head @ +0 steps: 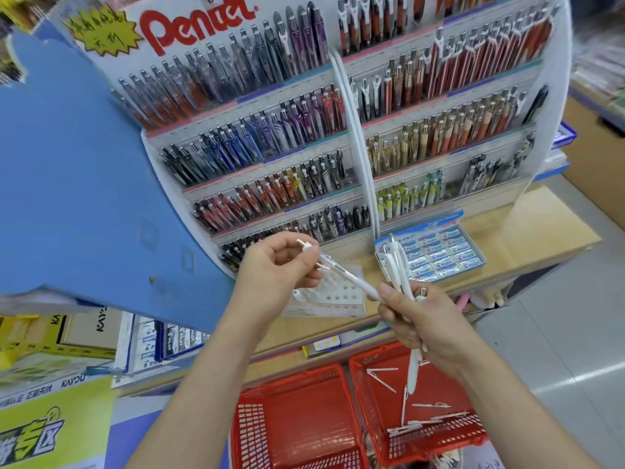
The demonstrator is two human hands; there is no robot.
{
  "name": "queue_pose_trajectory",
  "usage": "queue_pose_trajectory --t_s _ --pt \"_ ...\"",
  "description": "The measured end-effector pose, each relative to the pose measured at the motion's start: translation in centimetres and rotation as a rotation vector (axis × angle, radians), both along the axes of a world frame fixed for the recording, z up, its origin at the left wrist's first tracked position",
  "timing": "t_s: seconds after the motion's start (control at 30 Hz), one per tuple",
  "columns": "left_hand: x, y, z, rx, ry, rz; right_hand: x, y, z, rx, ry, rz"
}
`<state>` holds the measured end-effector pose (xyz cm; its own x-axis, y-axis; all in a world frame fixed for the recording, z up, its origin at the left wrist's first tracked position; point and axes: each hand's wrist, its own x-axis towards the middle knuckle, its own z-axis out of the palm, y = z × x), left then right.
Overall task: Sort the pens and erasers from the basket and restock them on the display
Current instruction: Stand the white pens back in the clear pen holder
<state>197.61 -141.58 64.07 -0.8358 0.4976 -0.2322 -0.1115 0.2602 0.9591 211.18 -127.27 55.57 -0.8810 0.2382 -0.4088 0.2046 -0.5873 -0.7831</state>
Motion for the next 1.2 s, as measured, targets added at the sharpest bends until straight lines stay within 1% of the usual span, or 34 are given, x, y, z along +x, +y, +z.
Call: queue_pose_trajectory --t_s 0.1,0.17,0.23,0.4,0.47,0.6,0.8,0.97,1.1,1.2 --pt "-1.0 -0.3 0.0 -0.043 0.1 0.062 -0.2 0.2 -0.8 0.027 -0.089 -0.095" --pt "-1.9 -0.1 -0.9 -0.135 0.21 0.11 0.1 0.6 -1.5 0.018 -0.139 -0.173" --pt "-2.6 0.2 -2.4 -0.242 0.318 0.116 0.5 0.9 -1.6 0.019 -0.141 -0.212" --pt "-2.7 2.0 -5.3 -0.451 0.611 -0.039 1.4 1.3 -1.8 0.0 -0.137 -0.239" --pt "-2.5 2.7 -6.0 -0.529 0.7 -0.081 1.7 1.3 -2.0 0.002 -0.148 -0.241" --pt "-2.7 3.6 -7.6 -0.608 0.754 -0.158 1.8 1.1 -2.2 0.004 -0.171 -0.245" --pt "-3.6 4.1 -9.2 -0.74 0.808 -0.216 1.9 1.1 -2.1 0.005 -0.159 -0.21" --pt "-3.8 4.7 -9.5 -0.749 0.805 -0.252 1.8 1.0 -1.7 0.039 -0.132 -0.124" --pt "-3.7 5.0 -9.9 -0.827 0.854 -0.275 1.6 0.9 -1.0 0.048 -0.104 -0.055" --pt "-3.5 5.0 -9.9 -0.875 0.825 -0.277 1.7 1.0 -0.4 0.062 -0.08 0.005"
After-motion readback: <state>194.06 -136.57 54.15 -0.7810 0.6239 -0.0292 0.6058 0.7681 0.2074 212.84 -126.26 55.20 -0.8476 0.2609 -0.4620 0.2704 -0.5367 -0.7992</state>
